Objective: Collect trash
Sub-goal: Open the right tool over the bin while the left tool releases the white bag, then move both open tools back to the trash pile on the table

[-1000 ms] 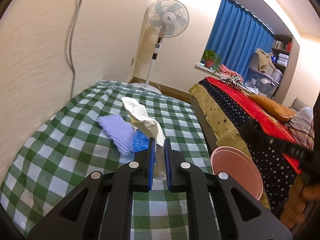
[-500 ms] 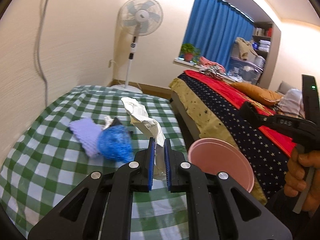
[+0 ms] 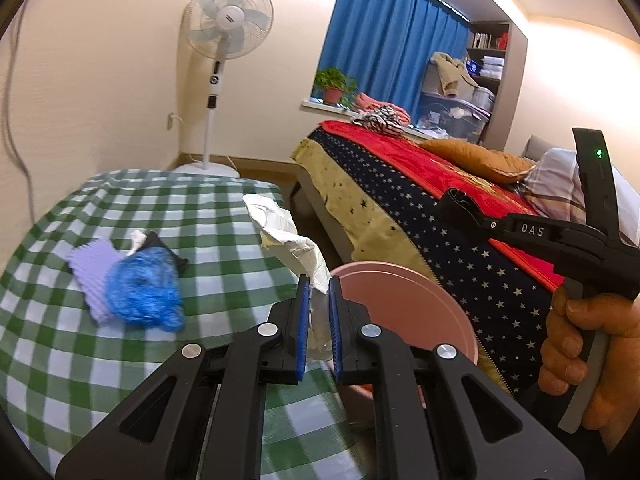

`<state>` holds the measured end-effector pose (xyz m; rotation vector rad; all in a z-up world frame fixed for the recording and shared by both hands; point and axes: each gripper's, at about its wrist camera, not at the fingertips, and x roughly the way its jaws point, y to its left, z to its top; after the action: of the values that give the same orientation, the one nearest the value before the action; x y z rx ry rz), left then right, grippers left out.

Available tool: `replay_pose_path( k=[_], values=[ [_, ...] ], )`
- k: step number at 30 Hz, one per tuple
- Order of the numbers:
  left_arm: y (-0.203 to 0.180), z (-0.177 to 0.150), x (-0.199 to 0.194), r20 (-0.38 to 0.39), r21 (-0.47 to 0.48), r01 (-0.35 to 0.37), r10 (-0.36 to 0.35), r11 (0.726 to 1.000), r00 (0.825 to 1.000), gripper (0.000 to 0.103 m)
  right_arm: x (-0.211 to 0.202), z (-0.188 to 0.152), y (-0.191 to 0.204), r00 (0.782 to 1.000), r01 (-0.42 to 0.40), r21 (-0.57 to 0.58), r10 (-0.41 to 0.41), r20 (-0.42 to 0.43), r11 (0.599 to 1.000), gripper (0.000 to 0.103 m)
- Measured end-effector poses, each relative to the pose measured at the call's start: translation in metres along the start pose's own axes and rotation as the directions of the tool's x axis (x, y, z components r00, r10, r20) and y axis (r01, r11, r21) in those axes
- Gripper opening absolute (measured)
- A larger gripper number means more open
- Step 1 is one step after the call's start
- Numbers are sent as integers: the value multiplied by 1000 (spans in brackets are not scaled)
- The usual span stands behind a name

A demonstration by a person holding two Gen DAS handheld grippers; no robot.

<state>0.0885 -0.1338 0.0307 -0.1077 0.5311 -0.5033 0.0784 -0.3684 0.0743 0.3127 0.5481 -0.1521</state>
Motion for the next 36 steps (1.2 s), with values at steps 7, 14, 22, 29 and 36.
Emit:
replay_pose_path(
  k=[7,14,22,29,36],
  values=[
    [-17,1,29,-37,22,31,-30,999,999,9,2,-1,-15,1000,3,42,-3,-7,999,7],
    [-29,3,51,-65,43,50,-47,998,997,9,10,-1,-21,1000,17,64,-16,-17,998,7],
    [-37,1,67,-90,55,60,-55,997,994,9,12,-1,-24,999,23,84,-22,-24,996,7],
    [-36,-1,74,-126,27,74,-70,997,990,24,12,-1,-31,998,68,109,-65,-27,992,43],
    [-29,-7,59,-130,21,60,-57,998,990,24,9,-2,-25,998,55,86,-53,-17,995,43]
  ],
)
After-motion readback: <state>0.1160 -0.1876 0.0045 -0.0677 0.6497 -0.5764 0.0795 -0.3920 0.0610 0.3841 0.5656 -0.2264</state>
